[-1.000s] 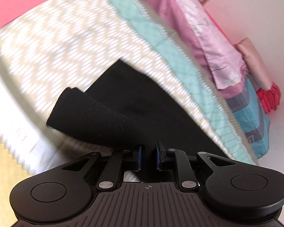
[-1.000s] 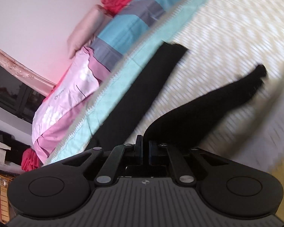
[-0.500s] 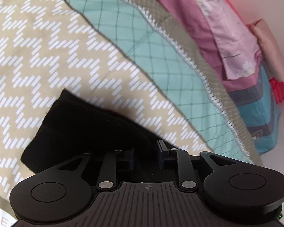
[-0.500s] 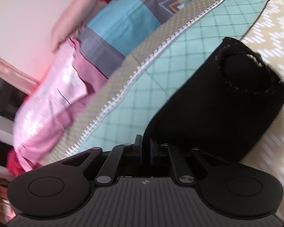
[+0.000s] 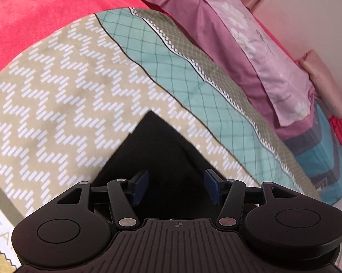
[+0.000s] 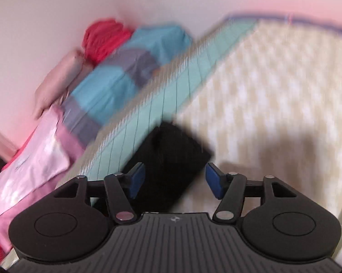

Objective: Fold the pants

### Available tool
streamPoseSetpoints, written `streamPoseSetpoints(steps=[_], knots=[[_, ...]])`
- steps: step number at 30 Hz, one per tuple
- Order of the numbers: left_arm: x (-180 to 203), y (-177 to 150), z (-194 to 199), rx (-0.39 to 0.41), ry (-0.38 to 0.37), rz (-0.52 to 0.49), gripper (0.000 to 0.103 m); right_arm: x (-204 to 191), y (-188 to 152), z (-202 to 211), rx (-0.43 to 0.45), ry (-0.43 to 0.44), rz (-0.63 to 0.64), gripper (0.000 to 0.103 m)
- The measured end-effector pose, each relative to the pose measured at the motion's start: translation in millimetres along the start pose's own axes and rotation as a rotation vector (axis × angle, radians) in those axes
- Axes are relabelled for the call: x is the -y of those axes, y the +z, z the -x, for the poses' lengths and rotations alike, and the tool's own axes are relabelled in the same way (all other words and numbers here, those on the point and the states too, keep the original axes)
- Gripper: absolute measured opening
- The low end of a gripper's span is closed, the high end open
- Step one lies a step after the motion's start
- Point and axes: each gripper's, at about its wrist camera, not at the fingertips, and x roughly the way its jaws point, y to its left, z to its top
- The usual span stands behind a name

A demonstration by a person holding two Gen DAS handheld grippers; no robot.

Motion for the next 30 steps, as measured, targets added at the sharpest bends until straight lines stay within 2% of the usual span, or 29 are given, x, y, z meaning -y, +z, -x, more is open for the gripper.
streamPoseSetpoints(steps=[2,3,4,5,7,8,10,12,14,16,17,18,19,23,24,26,27,29,30], knots=[[7.9,-13.2,-3.1,-0.028,-0.007,-0.033,0.103,1.1,-7.4,-11.6,-0.036,0.010,-0.007,0.070],[11.6,-18.7,-5.4,-0.046,-0.011,-0.048,0.103,-2.1,-8.0,-11.7,-0.005,0.012,0.003,0.074],[16.6,-26.4,-9.9,-0.072,-0.009,-0.070,0.103,-5.1,-5.4,-13.3,0.016,0.014,0.015,0.074],[21.0,-32.2,-12.8,-0.091,0.000,-0.088,0.103,-9.3,-1.4,-14.9,0.032,-0.020,0.028,0.071],[30.5,-44.1,-17.2,-0.117,0.010,-0.136,0.103,-25.9,3.3,-13.0,0.124,-0.160,0.082,0.070],[34.6,-48.8,-17.8,-0.120,0.017,-0.162,0.103,-34.3,4.3,-8.2,0.187,-0.193,0.126,0.073],[41.5,-57.4,-18.1,-0.118,0.036,-0.214,0.103,-45.4,9.0,-3.7,0.254,-0.159,0.219,0.074],[45.1,-63.0,-19.2,-0.117,0.056,-0.248,0.103,-56.4,14.6,-10.0,0.217,-0.122,0.313,0.073],[46.8,-66.1,-21.0,-0.123,0.067,-0.257,0.103,-67.6,16.9,-28.6,0.155,-0.120,0.395,0.070],[48.3,-67.5,-22.0,-0.126,0.075,-0.253,0.103,-75.6,15.4,-54.8,0.093,-0.132,0.458,0.052],[49.5,-68.0,-22.4,-0.126,0.077,-0.252,0.103,-76.9,14.8,-66.3,0.054,-0.144,0.470,0.024],[50.7,-68.1,-23.0,-0.127,0.081,-0.256,0.103,-77.0,16.2,-73.3,0.034,-0.158,0.473,0.013],[52.6,-68.2,-23.1,-0.127,0.088,-0.263,0.103,-82.3,15.9,-72.0,0.053,-0.149,0.474,0.009],[54.8,-69.6,-24.5,-0.122,0.103,-0.293,0.103,-89.8,22.6,-41.8,0.217,-0.073,0.448,0.009],[53.7,-69.9,-26.3,-0.125,0.105,-0.287,0.103,-90.2,22.5,-48.1,0.197,-0.094,0.458,0.010],[51.1,-71.1,-30.5,-0.134,0.110,-0.269,0.103,-90.7,23.9,-76.7,0.022,-0.177,0.513,0.015],[50.1,-71.8,-31.2,-0.135,0.110,-0.264,0.103,-90.5,23.9,-78.3,0.012,-0.213,0.510,0.016],[49.4,-72.8,-28.5,-0.130,0.103,-0.263,0.103,-94.3,18.2,-52.0,0.149,-0.201,0.500,0.026],[48.4,-73.5,-26.2,-0.127,0.095,-0.268,0.103,-100.3,11.9,-39.5,0.195,-0.173,0.525,0.043]])
